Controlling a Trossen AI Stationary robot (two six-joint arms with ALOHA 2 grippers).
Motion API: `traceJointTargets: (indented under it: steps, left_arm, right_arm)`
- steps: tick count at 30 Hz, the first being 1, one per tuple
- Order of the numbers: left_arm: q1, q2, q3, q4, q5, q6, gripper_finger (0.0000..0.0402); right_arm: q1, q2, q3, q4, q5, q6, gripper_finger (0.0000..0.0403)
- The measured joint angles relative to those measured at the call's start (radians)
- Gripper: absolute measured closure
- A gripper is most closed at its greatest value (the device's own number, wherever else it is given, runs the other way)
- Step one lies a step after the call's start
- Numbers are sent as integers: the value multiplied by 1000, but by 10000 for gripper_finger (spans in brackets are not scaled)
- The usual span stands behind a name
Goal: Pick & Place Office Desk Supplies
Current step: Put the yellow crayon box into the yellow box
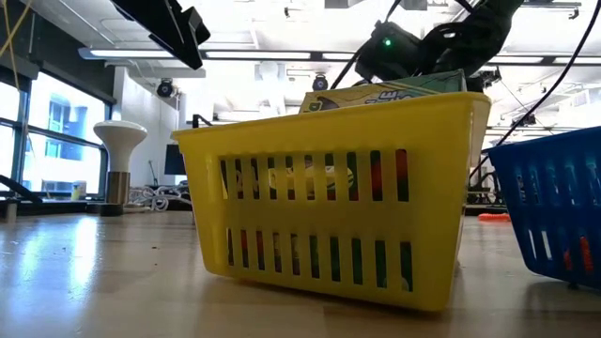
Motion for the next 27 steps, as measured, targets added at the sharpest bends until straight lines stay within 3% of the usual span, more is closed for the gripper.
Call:
traceJointTargets:
  steps: [6,17,27]
  left_arm:
    - [0,0,0,0,0,-36,224]
    - [-33,0,0,0,1,-102,224]
    - [-125,0,0,0,-2,-174,224]
  right_arm:
    - [53,-20,56,-78,130,-41,401]
    - [165,-22,325,-267,394,-154,401]
    - [326,-25,526,-324,502,-227,401]
